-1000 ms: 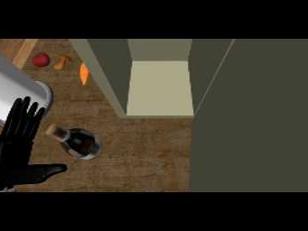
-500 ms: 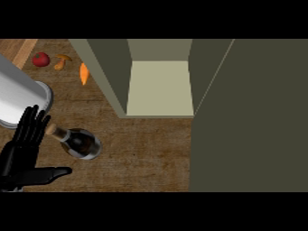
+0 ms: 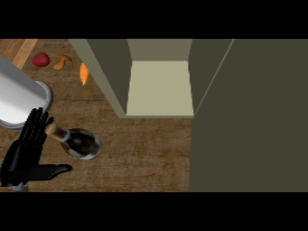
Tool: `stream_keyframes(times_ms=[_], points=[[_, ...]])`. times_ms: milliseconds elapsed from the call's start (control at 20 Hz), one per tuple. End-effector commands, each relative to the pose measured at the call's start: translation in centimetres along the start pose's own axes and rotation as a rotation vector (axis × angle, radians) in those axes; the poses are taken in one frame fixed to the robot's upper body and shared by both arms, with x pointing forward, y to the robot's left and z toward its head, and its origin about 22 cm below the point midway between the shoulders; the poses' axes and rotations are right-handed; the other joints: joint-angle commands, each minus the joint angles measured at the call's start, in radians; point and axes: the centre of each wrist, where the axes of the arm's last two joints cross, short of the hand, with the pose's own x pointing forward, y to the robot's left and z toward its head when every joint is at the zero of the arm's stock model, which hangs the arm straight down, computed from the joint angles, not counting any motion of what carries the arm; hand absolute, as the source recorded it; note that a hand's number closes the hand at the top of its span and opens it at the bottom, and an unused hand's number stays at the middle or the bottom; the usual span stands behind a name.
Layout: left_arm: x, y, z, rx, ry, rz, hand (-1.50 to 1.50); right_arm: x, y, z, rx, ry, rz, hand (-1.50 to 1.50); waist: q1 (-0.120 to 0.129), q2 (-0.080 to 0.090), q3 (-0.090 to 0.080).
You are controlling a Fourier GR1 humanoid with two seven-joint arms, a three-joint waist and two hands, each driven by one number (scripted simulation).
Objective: Pick up the wine, place it into the cabinet and close the cabinet
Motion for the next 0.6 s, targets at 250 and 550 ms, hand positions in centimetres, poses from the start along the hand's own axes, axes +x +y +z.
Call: stream_keyframes(times_ms=[250,550], points=[[-3.8,-0.4,0.2,-0.019,0.046,0.011,-1.50,-0.3,-0.8,0.3,0.001,-0.008,0.000,-1.50,0.000,0.000,0.000],[-7.1,0.1,-0.6,-0.038,0.063,0.007,-1.50,0.7,0.5,1.0,-0.018,-0.006,0.040,-1.50,-0.004,0.000,0.000]])
